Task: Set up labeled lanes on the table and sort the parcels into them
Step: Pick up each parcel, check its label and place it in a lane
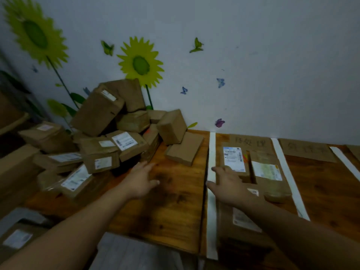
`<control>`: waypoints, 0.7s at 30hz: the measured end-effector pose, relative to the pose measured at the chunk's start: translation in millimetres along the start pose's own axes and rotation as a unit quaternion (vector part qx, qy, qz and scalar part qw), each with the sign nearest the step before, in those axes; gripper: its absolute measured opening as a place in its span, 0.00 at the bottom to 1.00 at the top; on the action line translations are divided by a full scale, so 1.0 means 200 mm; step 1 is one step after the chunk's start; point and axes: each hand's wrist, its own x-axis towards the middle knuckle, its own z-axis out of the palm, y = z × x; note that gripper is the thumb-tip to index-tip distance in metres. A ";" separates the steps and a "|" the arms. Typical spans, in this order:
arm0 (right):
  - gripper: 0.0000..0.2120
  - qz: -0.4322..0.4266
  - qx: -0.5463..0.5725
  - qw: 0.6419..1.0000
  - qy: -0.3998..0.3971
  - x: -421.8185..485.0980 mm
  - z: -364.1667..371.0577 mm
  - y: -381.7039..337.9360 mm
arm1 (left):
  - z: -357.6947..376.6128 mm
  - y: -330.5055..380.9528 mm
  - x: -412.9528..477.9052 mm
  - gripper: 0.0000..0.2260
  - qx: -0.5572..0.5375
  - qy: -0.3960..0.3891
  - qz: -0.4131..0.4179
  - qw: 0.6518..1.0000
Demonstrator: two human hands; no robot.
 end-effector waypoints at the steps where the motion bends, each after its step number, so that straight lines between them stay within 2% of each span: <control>1: 0.28 -0.006 0.011 1.000 -0.014 0.05 0.03 -0.09 | -0.07 -0.11 0.03 0.32 0.011 0.015 -0.007 1.000; 4: 0.30 -0.011 0.043 0.998 -0.054 0.21 0.16 -0.41 | -0.27 -0.43 0.11 0.32 0.014 0.107 -0.033 0.994; 6: 0.30 0.003 0.066 0.995 -0.080 0.33 0.29 -0.62 | -0.38 -0.63 0.16 0.32 -0.040 0.165 -0.081 0.982; 8: 0.30 0.021 0.081 0.992 -0.094 0.43 0.40 -0.82 | -0.46 -0.81 0.24 0.33 -0.117 0.185 -0.115 0.969; 13: 0.25 0.015 0.120 0.986 -0.110 0.62 0.58 -1.24 | -0.55 -1.07 0.37 0.30 -0.349 0.100 -0.161 0.918; 16: 0.20 0.006 0.162 0.978 -0.128 0.74 0.63 -1.40 | -0.55 -1.09 0.43 0.33 -0.388 0.053 -0.218 0.894; 21: 0.27 0.069 0.205 0.964 -0.153 0.93 0.70 -1.52 | -0.51 -1.10 0.50 0.35 -0.437 0.017 -0.265 0.859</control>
